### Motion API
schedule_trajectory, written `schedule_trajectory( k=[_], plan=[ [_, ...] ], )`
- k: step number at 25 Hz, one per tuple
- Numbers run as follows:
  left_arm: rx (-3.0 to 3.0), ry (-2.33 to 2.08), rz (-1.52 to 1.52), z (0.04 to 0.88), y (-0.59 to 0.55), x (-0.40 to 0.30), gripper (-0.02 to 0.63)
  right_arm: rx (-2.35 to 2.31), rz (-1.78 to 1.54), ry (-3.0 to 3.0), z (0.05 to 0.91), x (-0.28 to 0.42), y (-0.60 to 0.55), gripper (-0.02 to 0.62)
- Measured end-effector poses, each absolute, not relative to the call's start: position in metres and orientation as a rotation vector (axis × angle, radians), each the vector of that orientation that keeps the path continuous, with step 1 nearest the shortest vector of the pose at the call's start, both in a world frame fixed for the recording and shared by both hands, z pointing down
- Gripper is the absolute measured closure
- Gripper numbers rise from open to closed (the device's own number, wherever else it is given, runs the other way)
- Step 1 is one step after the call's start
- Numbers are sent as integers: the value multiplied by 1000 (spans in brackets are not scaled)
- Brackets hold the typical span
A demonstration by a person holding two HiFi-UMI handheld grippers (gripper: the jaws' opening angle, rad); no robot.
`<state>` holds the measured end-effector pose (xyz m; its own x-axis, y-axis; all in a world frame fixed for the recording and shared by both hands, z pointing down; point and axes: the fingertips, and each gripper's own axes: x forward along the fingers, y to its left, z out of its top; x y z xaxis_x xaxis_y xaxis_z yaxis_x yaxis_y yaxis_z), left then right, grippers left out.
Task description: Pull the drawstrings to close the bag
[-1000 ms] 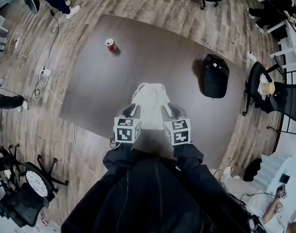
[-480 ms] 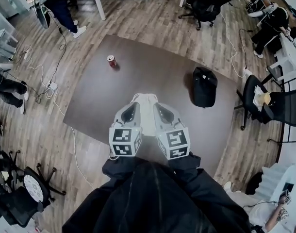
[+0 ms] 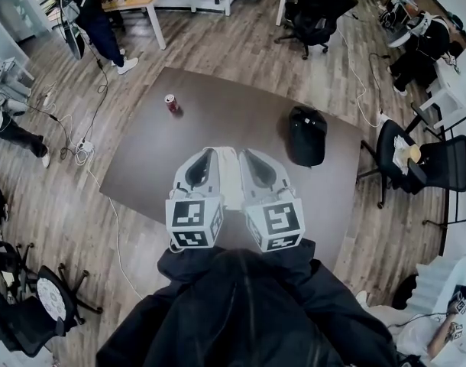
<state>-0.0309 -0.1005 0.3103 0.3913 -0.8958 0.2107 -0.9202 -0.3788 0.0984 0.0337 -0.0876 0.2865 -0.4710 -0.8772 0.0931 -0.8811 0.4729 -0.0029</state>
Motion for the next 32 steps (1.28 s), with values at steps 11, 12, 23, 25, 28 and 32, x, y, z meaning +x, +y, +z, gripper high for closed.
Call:
schedule_trajectory(
  k=[11,12,23,25,28,32],
  plan=[
    [2517,-1648,174,290,-63,-6,575,1592,49,-2657,273,56,-55,574],
    [2517,-1648,177,291,-61,-5,575,1593,51,-2654,273,57,-53,574],
    [2516,-1628,198,294,-50,8,574,1570,58,-2660,275,62,-43,575],
    [2515,-1627,202,295,-48,9,575,1562,52,-2666,274,62,-41,575],
    [2514,-1625,210,296,-46,11,575,1555,53,-2671,275,62,-39,575],
    [2512,-1625,218,296,-46,14,575,1547,51,-2666,276,66,-39,575]
  ],
)
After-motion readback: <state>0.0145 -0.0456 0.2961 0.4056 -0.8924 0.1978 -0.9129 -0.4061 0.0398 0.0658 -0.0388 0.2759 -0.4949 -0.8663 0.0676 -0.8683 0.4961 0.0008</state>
